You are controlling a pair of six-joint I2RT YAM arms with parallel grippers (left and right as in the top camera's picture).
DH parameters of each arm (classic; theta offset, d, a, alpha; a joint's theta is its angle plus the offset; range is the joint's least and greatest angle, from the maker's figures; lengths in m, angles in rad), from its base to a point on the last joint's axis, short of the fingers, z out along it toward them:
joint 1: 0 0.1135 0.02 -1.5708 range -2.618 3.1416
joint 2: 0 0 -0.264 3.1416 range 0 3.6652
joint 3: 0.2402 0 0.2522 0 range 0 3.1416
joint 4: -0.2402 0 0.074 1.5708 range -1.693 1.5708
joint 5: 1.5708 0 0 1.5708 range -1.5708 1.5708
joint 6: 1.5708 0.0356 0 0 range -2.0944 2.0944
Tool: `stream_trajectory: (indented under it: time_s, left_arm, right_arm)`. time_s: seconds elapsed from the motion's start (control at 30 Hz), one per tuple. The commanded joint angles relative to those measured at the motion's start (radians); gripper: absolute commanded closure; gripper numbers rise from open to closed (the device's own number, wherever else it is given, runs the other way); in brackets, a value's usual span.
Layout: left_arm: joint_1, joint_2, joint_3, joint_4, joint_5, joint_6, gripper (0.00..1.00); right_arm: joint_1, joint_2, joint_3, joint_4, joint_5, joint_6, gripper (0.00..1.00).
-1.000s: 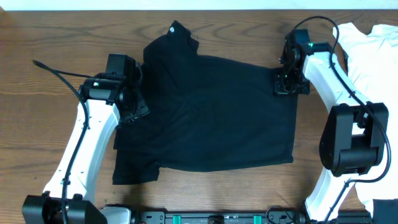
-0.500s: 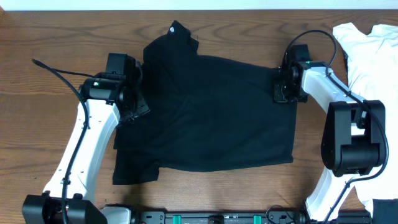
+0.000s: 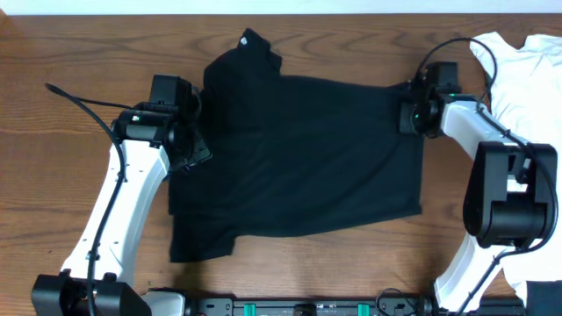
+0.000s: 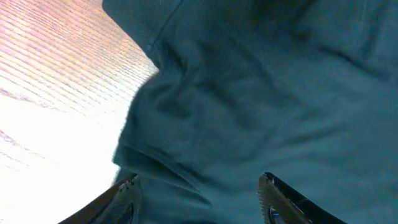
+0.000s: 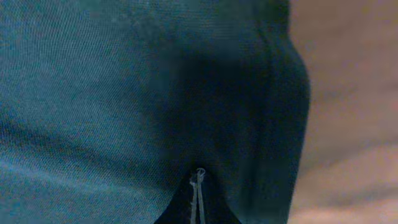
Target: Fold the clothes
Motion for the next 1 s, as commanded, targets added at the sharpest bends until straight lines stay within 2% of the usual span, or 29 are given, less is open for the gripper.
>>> stream_trajectory:
  time_s: [0.0,0.03,0.17,0.3,0.4,0.5,0.7,0.87,0.97]
  left_arm:
    - [0.001,0.004,0.000,0.002,-0.015,0.009,0.37]
    - [0.000,0.004,0.000,0.005,-0.015,0.010,0.37]
    - [0.000,0.005,0.000,0.021,-0.015,0.010,0.24]
    - [0.001,0.002,0.001,0.024,-0.014,0.039,0.22]
    - [0.000,-0.016,0.002,0.019,-0.011,0.040,0.22]
    - [0.000,-0.060,0.008,0.017,0.005,0.041,0.21]
    - [0.000,-0.193,0.018,-0.054,0.005,0.039,0.20]
    - [0.000,-0.260,0.018,-0.125,0.004,0.021,0.17]
    - [0.000,-0.254,0.018,-0.131,-0.001,0.021,0.16]
  right_arm:
    - [-0.056,0.138,-0.042,0.023,0.066,-0.066,0.99]
    - [-0.064,0.143,-0.041,0.038,0.074,-0.071,0.99]
    - [-0.084,0.138,-0.018,0.084,0.093,-0.073,0.99]
    - [-0.082,0.128,0.075,0.020,0.073,-0.073,0.99]
    - [-0.081,0.110,0.172,-0.090,0.037,-0.072,0.98]
    - [-0.081,0.081,0.273,-0.217,-0.016,-0.069,0.84]
    - [-0.095,-0.027,0.414,-0.561,-0.022,0.071,0.70]
    - [-0.104,-0.130,0.389,-0.763,0.022,0.219,0.70]
    - [-0.101,-0.178,0.325,-0.801,0.024,0.266,0.71]
